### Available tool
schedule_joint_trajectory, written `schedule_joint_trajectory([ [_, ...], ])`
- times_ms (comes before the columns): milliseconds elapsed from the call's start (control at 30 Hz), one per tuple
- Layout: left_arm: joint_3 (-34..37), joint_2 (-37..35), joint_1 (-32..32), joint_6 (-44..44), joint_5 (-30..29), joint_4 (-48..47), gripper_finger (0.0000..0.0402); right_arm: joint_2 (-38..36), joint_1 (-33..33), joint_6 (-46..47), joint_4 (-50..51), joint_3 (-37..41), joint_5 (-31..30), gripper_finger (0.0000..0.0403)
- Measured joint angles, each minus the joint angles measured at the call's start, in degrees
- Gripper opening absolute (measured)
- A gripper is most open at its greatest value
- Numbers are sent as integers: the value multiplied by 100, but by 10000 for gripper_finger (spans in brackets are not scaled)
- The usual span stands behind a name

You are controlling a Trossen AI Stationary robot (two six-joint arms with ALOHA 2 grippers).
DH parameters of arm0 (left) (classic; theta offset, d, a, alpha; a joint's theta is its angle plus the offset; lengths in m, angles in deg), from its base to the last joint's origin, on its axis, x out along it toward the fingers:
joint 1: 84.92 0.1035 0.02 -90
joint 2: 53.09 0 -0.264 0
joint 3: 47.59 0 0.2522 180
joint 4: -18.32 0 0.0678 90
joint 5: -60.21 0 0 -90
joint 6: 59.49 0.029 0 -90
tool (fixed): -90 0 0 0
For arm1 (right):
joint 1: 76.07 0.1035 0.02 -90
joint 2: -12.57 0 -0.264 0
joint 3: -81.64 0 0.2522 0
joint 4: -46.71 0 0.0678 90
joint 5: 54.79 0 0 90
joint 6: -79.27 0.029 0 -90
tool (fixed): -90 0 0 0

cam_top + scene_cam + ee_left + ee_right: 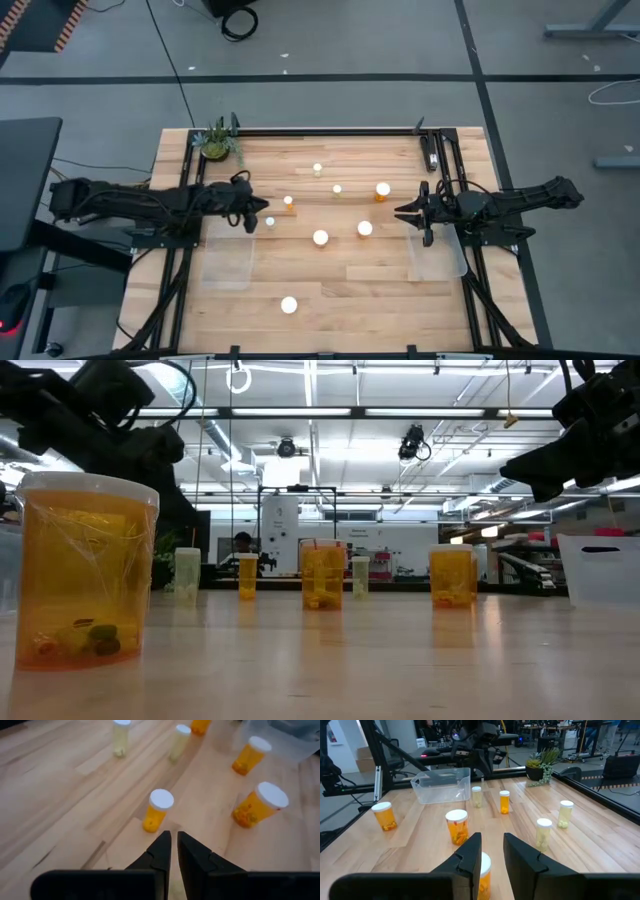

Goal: Pick and place medicine bottles into bin by pill shape (circle, oval)
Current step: Put the small orange pill bottle into the left transparent bin

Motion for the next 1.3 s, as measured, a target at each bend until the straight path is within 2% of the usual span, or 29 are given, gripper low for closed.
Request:
schedule_joint_trajectory([
  [200, -457, 766, 0, -156, 2, -20, 59, 0, 0, 0, 1, 1, 1, 88],
  [667, -1613, 2067, 232, -116, 13, -925, 174, 0, -2, 0, 1, 1, -2, 88],
  [900, -2102, 2422, 371, -110, 390, -1481, 220, 0, 0, 0, -1, 2, 1, 88],
  [1300, -3682, 3560, 631, 295, 392, -3397, 238, 0, 0, 0, 1, -1, 0, 88],
])
